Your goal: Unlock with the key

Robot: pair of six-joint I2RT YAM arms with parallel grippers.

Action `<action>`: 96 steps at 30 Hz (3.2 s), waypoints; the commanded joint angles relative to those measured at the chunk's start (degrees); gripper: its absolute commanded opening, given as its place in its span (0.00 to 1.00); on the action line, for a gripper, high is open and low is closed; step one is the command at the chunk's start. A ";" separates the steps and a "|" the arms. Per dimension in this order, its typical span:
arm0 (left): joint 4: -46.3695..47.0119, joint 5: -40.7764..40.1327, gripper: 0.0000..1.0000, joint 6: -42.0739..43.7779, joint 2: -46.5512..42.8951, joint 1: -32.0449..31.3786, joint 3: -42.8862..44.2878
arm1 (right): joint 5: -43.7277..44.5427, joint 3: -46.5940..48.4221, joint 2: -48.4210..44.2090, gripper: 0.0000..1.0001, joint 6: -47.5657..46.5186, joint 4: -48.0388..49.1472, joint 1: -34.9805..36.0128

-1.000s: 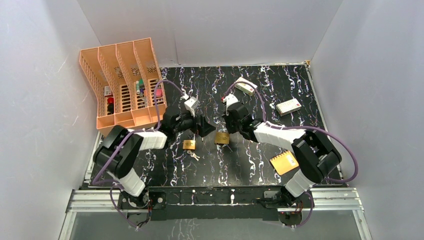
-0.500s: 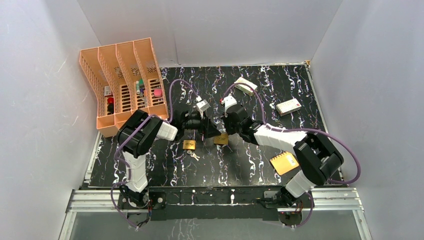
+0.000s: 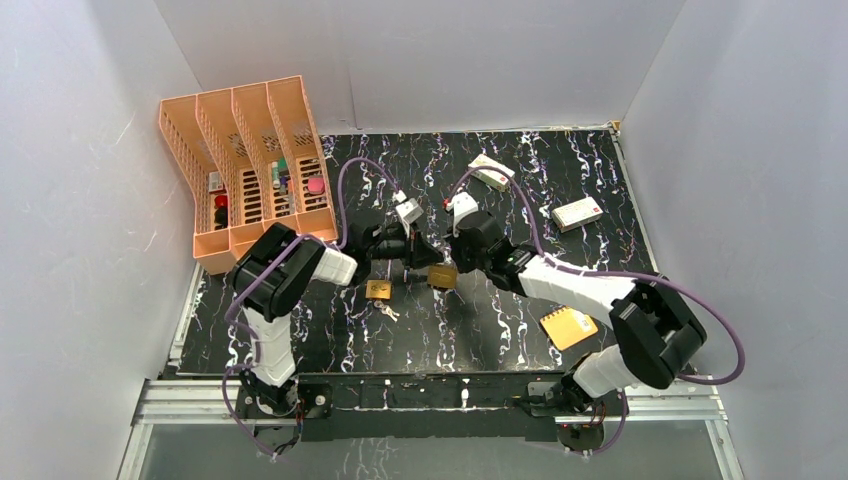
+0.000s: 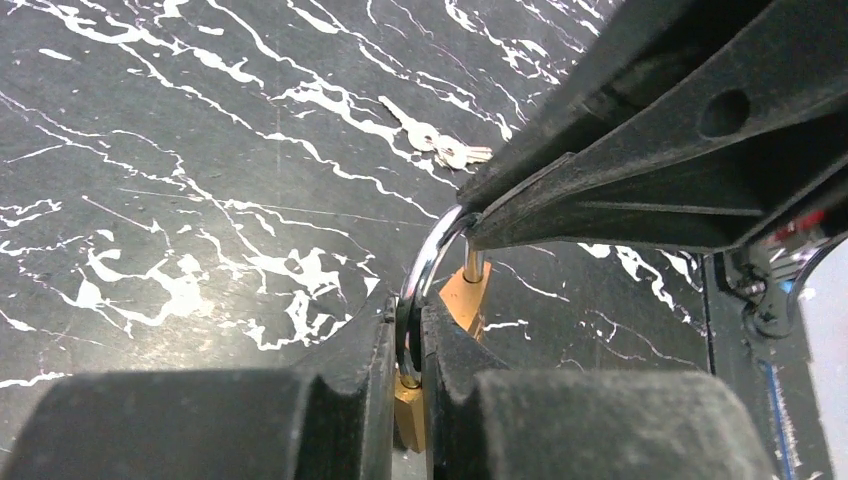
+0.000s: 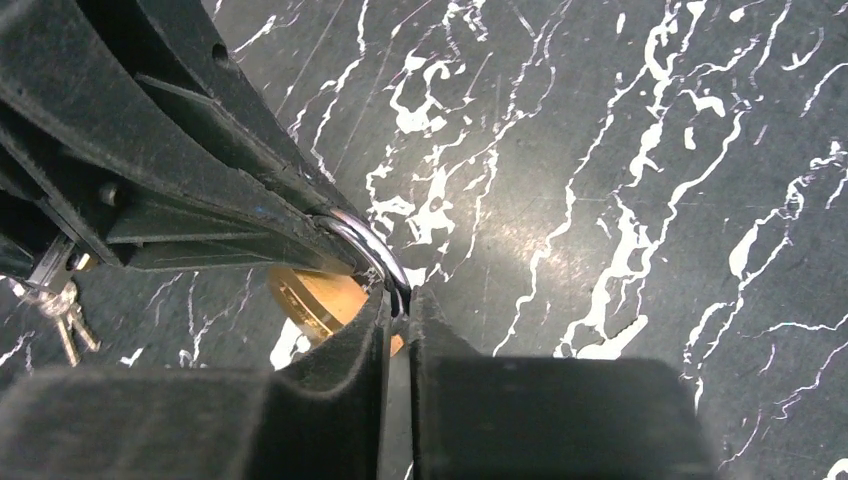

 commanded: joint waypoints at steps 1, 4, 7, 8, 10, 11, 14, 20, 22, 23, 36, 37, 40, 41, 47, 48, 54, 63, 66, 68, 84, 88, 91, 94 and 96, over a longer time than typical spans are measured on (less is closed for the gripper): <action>3.36 -4.96 0.00 7.20 -7.71 -3.18 -5.21 | -1.64 2.81 -5.80 0.27 4.17 1.52 0.29; 3.48 -9.51 0.00 10.93 -11.76 -4.77 -9.36 | -2.42 3.03 -9.42 0.47 6.24 -1.55 0.28; 3.82 -15.87 0.00 14.62 -15.36 -7.69 -13.08 | -3.33 3.08 -13.42 0.57 7.88 -6.90 0.30; 4.40 -18.05 0.00 15.57 -15.89 -8.72 -14.21 | -3.85 2.91 -14.45 0.58 8.26 -7.98 0.32; 6.66 -22.83 0.00 17.87 -16.66 -11.01 -16.41 | -4.89 2.46 -16.93 0.59 8.92 -9.85 0.27; 8.55 -26.00 0.00 19.16 -17.00 -12.27 -17.88 | -5.32 2.12 -18.04 0.59 9.13 -10.74 0.27; 14.65 -34.32 0.00 22.84 -17.13 -16.50 -21.92 | -6.28 0.22 -21.51 0.59 9.19 -11.85 0.28; 19.01 -45.27 0.01 25.93 -15.77 -22.74 -24.88 | -5.10 -2.15 -25.72 0.59 9.42 -15.04 0.31; 19.30 -46.19 0.08 26.08 -15.74 -23.94 -25.39 | -5.06 -2.73 -26.90 0.59 9.63 -15.39 0.28; 19.32 -46.21 0.12 26.01 -15.80 -24.33 -25.58 | -4.89 -2.91 -27.21 0.59 9.72 -15.61 0.27; 19.95 -51.51 0.47 22.91 -19.84 -26.24 -29.61 | -4.20 -2.80 -28.47 0.59 9.81 -17.53 0.27; 19.87 -51.89 0.51 22.89 -21.03 -26.30 -29.92 | -3.93 -2.78 -28.44 0.60 9.94 -17.66 0.29; 18.41 -53.34 0.68 22.69 -25.97 -26.32 -30.92 | -1.36 -2.40 -28.16 0.60 11.14 -19.17 0.27; 16.91 -53.57 0.83 22.39 -28.09 -26.36 -31.15 | -0.19 -2.11 -27.73 0.61 11.71 -19.81 0.29; 1.50 -55.03 0.98 17.19 -46.91 -26.82 -32.06 | 8.27 -0.92 -20.71 0.62 16.02 -23.96 -1.65; -2.22 -56.04 0.98 15.66 -50.21 -27.00 -31.79 | 8.01 -1.45 -19.07 0.61 16.54 -23.10 -2.84; -31.68 -63.10 0.98 4.49 -64.82 -27.14 -24.68 | 2.53 -1.76 -8.39 0.48 16.84 -17.00 -9.57; -47.85 -66.01 0.98 -1.57 -77.06 -27.12 -23.75 | 5.34 4.71 4.95 0.45 12.23 -16.55 -9.59; -47.63 -67.16 0.98 -1.38 -79.33 -27.12 -24.15 | 7.42 4.78 5.90 0.43 11.33 -15.79 -9.59; -47.67 -67.84 0.98 -0.88 -79.62 -27.11 -24.01 | 7.95 5.06 6.36 0.43 10.79 -15.63 -9.58; -47.87 -66.43 0.98 -0.29 -76.45 -27.11 -22.74 | 7.39 6.95 10.14 0.32 9.22 -16.31 -9.58; -47.78 -66.43 0.98 -0.47 -76.50 -27.11 -22.86 | 7.72 6.81 10.48 0.23 9.39 -16.88 -9.58; -48.06 -66.18 0.98 -0.60 -76.22 -27.12 -22.69 | 7.80 6.83 10.54 0.08 9.56 -17.71 -9.60; -48.47 -65.92 0.98 -1.09 -76.19 -27.12 -22.28 | 8.30 7.12 9.54 0.00 9.85 -19.00 -9.61; -48.87 -65.97 0.98 -1.55 -76.18 -27.11 -21.62 | 8.29 7.18 7.48 0.00 9.93 -19.87 -9.58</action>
